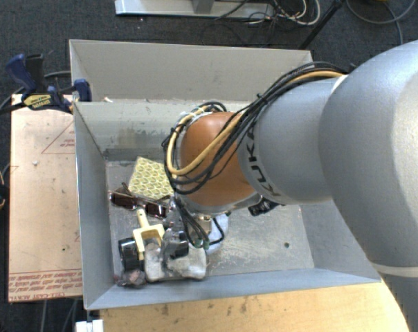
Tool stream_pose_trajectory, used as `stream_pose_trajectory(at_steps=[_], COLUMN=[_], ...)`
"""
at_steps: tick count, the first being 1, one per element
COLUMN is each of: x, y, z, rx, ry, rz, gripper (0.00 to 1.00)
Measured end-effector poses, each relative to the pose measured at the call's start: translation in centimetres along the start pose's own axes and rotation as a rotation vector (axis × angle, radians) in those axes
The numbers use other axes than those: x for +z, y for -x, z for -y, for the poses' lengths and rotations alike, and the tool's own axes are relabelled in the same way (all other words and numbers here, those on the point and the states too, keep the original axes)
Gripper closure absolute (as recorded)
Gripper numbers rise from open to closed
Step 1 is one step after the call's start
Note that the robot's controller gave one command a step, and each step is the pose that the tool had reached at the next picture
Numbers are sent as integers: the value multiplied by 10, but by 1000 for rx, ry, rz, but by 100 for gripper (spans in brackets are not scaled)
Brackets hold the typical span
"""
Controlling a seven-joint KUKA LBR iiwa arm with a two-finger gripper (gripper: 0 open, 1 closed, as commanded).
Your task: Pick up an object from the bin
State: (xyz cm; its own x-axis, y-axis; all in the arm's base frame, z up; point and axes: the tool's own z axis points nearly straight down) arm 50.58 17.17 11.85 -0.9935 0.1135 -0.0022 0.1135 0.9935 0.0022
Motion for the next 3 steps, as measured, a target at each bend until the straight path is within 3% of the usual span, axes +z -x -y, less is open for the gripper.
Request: stream_pose_trajectory(at_steps=[1, 2, 3], x=[-42, -81, -101], y=[-4, 3, 11], z=[-3, -3, -7], rx=[2, 3, 3], ry=[-5, 1, -3], rz=[-10, 3, -5], gripper=[100, 100, 100])
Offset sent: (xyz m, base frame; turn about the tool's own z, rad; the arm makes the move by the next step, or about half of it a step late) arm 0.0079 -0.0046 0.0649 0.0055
